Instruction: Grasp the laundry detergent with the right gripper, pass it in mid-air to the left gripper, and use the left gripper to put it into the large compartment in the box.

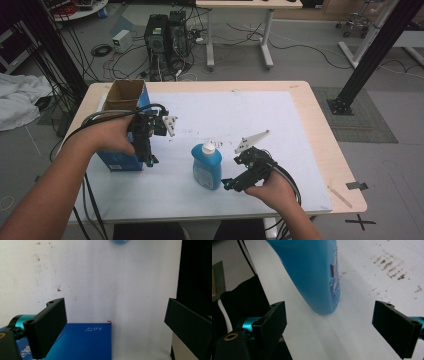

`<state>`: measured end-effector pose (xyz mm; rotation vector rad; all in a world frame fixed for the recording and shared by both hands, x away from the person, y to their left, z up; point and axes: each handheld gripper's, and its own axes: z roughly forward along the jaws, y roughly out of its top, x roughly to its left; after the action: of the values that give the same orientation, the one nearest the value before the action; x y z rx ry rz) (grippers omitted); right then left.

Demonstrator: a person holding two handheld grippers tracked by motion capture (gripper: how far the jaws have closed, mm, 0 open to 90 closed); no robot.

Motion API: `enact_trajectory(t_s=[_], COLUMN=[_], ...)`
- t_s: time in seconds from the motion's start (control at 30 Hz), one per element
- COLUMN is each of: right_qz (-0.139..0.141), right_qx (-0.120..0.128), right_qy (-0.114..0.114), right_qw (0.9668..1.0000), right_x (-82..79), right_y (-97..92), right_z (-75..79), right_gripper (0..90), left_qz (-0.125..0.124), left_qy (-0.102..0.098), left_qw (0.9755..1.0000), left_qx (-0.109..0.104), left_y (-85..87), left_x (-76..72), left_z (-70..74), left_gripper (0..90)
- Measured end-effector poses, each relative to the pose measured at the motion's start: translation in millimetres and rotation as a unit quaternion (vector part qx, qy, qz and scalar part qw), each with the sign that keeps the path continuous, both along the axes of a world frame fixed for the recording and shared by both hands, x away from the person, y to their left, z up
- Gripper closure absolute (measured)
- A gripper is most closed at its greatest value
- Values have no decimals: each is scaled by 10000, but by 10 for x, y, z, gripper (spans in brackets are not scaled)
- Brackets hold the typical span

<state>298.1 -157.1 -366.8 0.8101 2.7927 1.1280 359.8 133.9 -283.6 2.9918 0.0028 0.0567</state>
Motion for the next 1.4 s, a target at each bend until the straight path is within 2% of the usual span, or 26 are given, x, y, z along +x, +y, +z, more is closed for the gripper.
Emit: enact_trajectory(t_s=[0.43, 0.47, 0.5, 0.77, 1.0, 1.1, 1.27, 1.37, 1.4], right_qz=[20, -5, -54, -107, -151, -209, -306, -320, -308], right_qx=[144, 181, 320, 511, 598, 677, 754, 765, 741], right_qy=[-162, -161, -178, -270, -372, -504, -598, -595, -665], right_qw=[9998, 9997, 9993, 9983, 9974, 9962, 9949, 9948, 9946], right_x=[13, 17, 28, 21, 8, 3, -3, -3, -10], right_y=[151, 158, 182, 294, 381, 414, 431, 434, 460], right_z=[-147, -164, -218, -331, -355, -364, -384, -386, -393], right_gripper=[115, 115, 115, 115, 115, 116, 116, 117, 118], left_qz=[-14, -15, -14, -35, -21, -14, 1, 0, 6], left_qy=[1, 19, 21, 21, 17, 25, 4, 4, -2], left_qw=[10000, 10000, 10000, 10000, 10000, 10000, 10000, 10000, 10000], left_qx=[-37, -36, -50, -53, -58, -69, -69, -55, -54], left_y=[21, 24, 26, 35, 45, 52, 66, 71, 73], left_x=[-15, -17, -17, -19, -22, -21, -20, -17, -17], left_z=[7, 8, 7, 9, 2, -5, -14, -17, -18], left_gripper=[42, 42, 42, 42, 42, 42, 42, 42, 42])
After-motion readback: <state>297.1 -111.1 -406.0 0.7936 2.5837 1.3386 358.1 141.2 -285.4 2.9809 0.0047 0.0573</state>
